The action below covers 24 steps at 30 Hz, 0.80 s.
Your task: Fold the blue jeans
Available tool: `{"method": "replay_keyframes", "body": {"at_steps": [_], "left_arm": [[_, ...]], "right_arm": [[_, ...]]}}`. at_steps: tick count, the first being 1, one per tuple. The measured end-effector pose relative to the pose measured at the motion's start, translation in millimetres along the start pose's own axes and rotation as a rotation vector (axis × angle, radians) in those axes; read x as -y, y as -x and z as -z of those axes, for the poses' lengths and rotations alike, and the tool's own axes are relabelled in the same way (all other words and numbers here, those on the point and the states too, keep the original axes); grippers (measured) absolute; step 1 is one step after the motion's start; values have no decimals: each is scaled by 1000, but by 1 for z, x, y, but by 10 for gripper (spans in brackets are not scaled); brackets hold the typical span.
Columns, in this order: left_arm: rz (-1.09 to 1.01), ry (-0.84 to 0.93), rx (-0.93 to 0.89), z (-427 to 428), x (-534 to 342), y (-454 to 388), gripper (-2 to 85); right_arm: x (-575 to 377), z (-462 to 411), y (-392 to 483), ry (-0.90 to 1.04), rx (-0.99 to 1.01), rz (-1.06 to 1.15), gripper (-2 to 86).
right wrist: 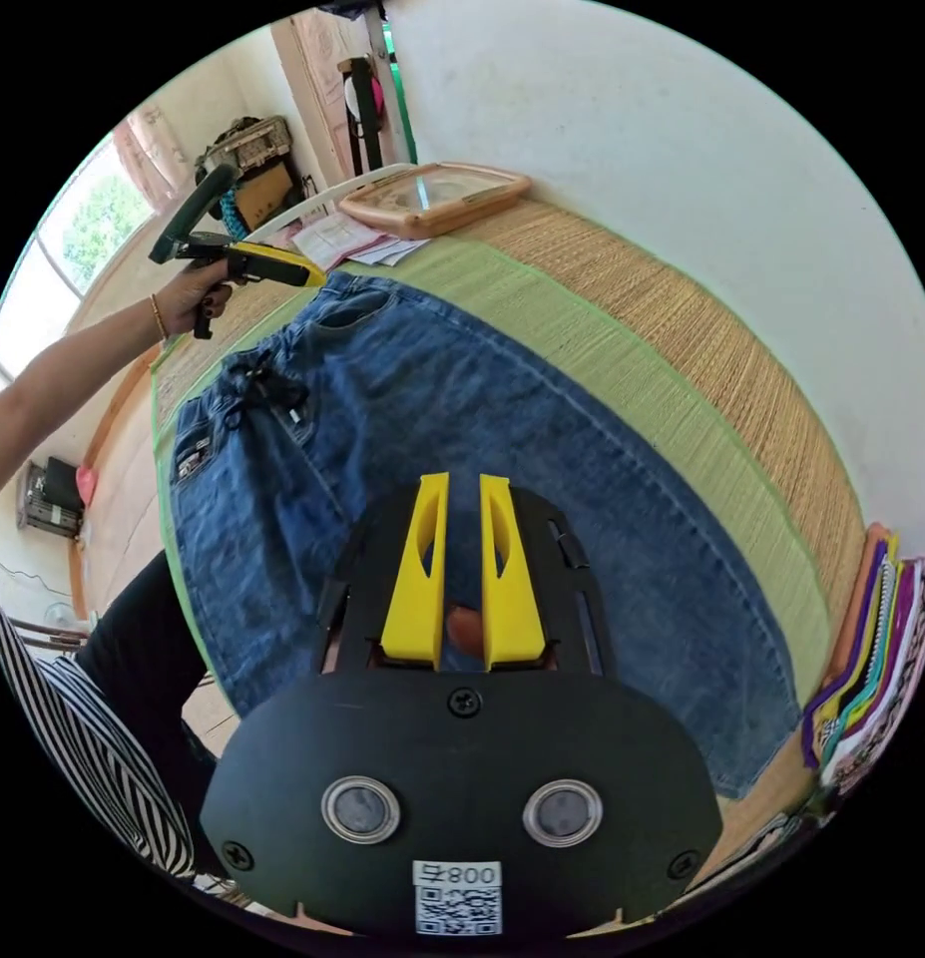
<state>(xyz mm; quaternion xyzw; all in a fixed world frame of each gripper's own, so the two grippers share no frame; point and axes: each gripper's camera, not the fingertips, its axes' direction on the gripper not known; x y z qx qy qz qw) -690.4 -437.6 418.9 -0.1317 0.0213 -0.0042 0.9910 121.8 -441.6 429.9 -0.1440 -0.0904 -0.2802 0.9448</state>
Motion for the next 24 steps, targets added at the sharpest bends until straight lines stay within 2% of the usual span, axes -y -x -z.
{"method": "replay_keyframes", "body": {"at_steps": [8,12,18,24], "left_arm": [[-146,222,93,-32,28,41,114],[-220,213,114,-27,22,46,112],[-204,233,67,-13,13,65,91],[-192,210,89,11,-9,63,71]], "right_arm": [[138,-59,-3,136,-118,88,86],[171,-84,1,203,-148,112,90],[211,-96,10,255,-48,142,84],[243,-100,36,330,-18,141,26]]}}
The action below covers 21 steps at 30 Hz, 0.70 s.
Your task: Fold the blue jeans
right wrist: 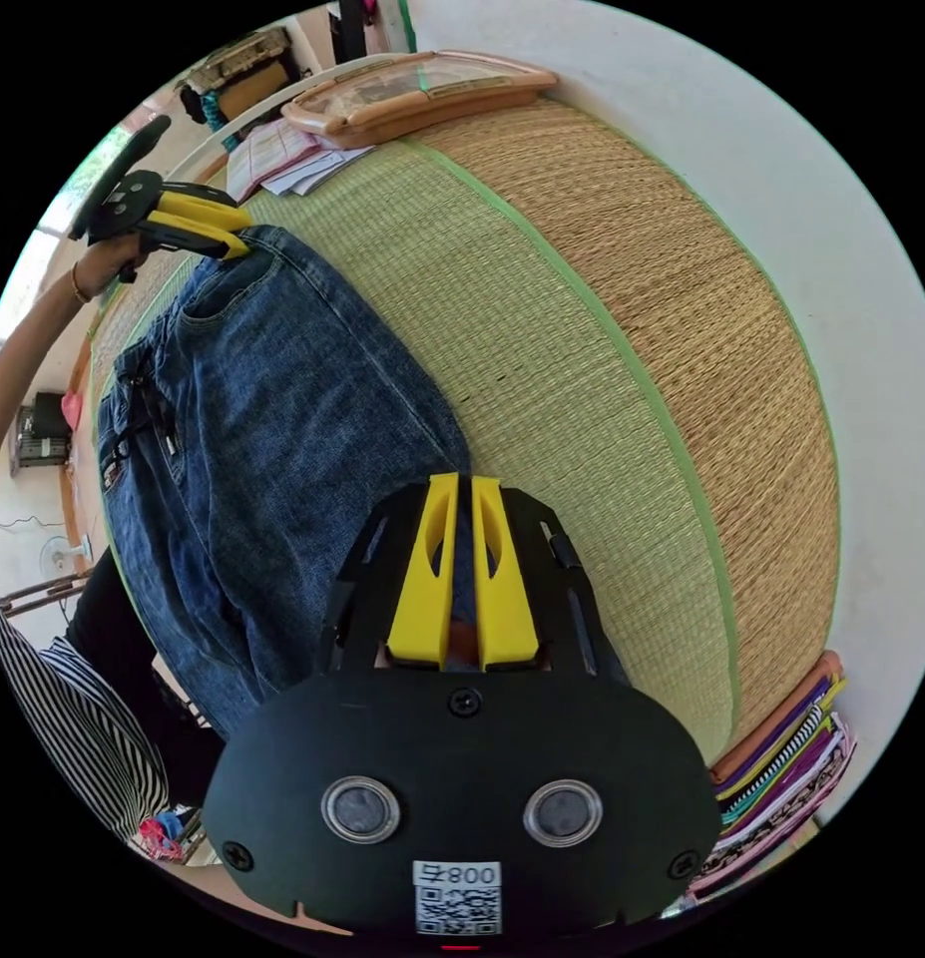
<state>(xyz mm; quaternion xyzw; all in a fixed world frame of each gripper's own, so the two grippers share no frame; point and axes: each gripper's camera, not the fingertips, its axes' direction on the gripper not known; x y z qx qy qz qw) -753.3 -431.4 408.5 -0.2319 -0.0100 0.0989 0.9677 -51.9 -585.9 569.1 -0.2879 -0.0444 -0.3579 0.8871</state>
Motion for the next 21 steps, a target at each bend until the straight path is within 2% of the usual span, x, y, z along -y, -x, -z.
{"method": "replay_keyframes", "body": {"at_steps": [9,21], "left_arm": [[-31,-118,75,65,-62,-28,64],[-105,-265,163,161,-192,-112,63]], "right_arm": [[0,45,49,-79,-61,-39,6],[-71,127,164,-230,-150,-68,4]]}}
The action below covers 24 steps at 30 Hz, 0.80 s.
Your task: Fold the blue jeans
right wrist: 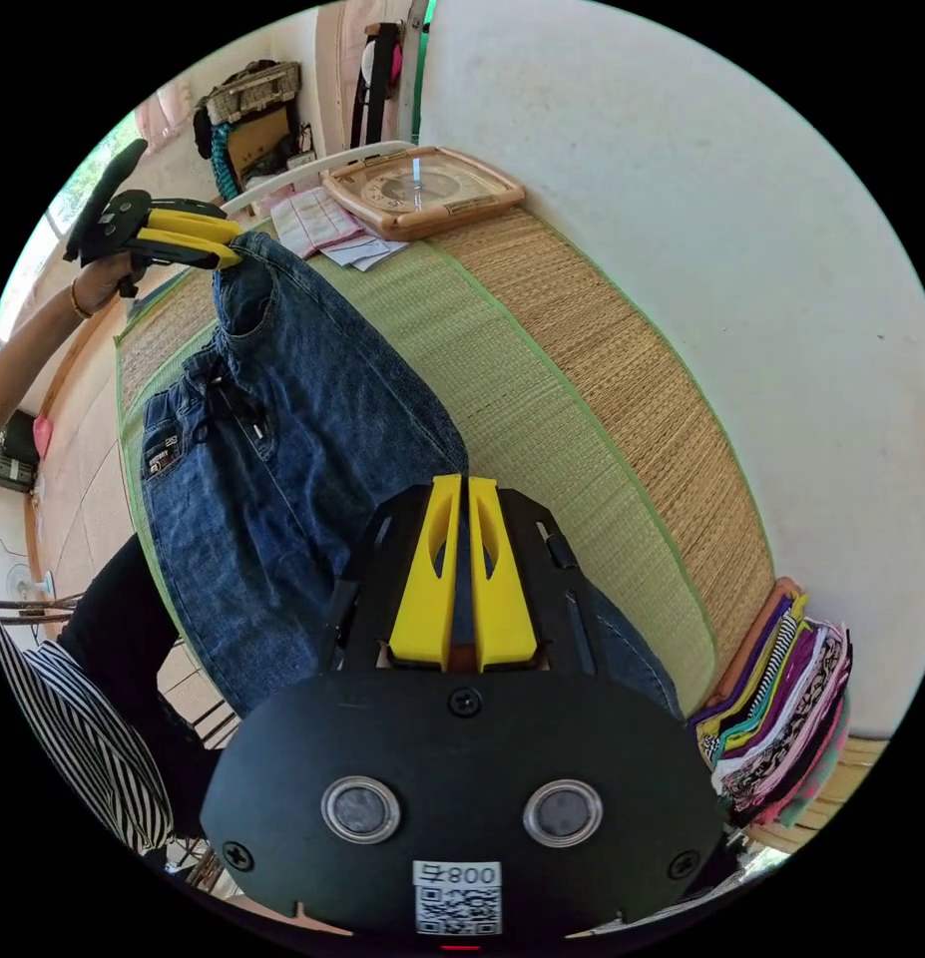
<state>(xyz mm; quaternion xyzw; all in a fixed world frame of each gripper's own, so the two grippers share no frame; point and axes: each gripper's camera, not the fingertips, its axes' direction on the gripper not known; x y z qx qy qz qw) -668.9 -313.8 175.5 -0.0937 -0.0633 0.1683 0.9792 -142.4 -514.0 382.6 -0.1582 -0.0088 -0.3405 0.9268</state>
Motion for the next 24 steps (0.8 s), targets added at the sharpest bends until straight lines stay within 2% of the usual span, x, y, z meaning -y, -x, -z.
{"method": "replay_keyframes", "body": {"at_steps": [6,11,24], "left_arm": [[-71,-10,23,50,-64,-54,63],[-165,50,77,69,-118,-106,63],[-221,178,95,71,-223,-177,56]], "right_arm": [[-45,42,75,-19,-25,33,3],[-78,57,148,9,-40,80,3],[-133,29,291,121,13,158,3]]}}
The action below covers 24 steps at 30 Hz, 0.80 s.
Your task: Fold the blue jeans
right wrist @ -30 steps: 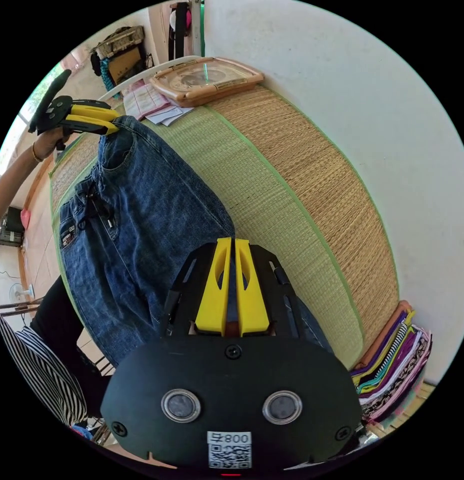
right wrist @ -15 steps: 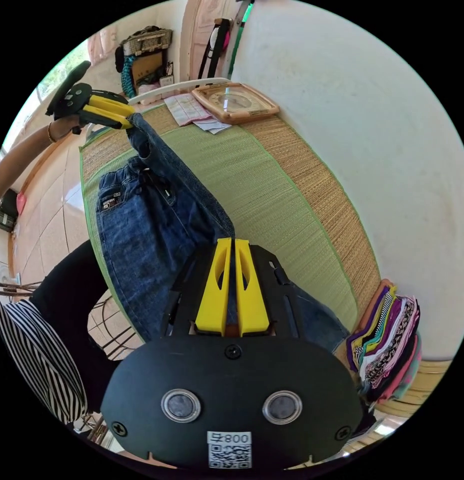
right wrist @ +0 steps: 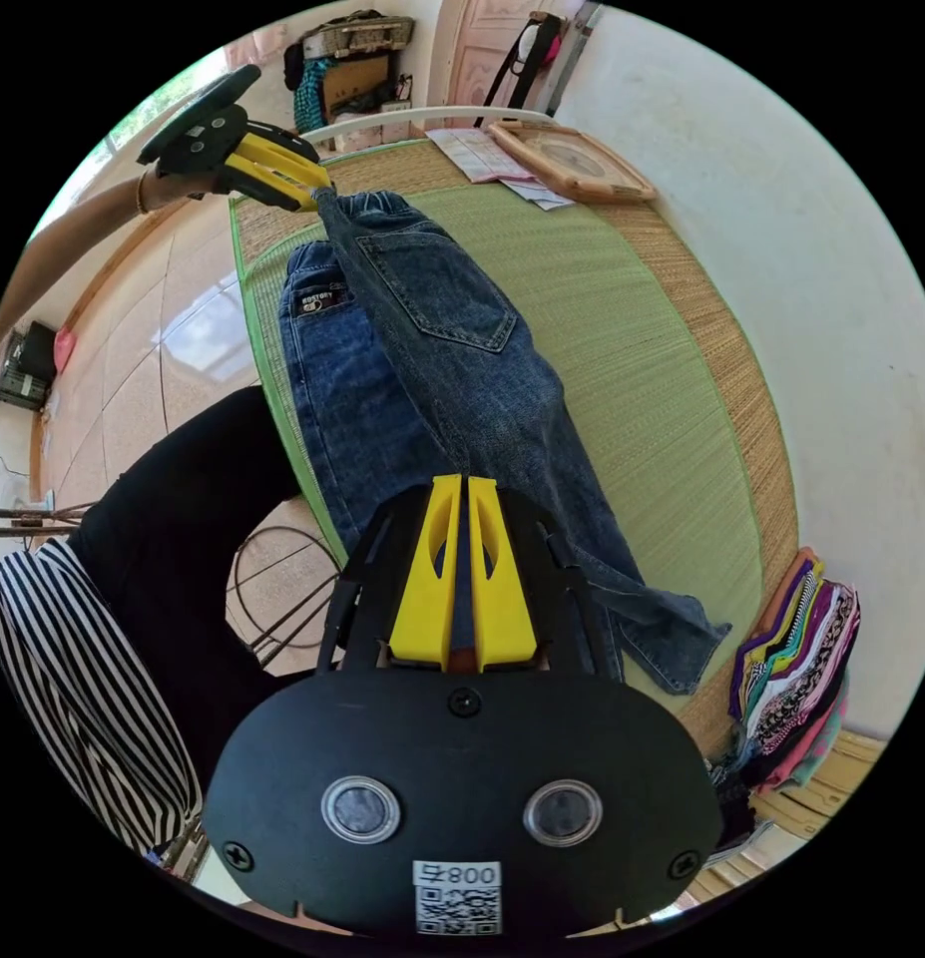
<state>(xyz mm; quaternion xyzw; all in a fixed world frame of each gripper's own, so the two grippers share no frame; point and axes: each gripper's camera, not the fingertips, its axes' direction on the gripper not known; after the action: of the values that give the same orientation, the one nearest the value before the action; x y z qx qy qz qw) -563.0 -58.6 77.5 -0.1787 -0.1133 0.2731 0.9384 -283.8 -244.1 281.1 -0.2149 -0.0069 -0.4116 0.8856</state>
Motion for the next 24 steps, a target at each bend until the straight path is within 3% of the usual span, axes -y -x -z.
{"method": "replay_keyframes", "body": {"at_steps": [24], "left_arm": [[64,68,-96,-28,-116,-63,7]], "right_arm": [[-45,-57,123,52,60,39,3]]}}
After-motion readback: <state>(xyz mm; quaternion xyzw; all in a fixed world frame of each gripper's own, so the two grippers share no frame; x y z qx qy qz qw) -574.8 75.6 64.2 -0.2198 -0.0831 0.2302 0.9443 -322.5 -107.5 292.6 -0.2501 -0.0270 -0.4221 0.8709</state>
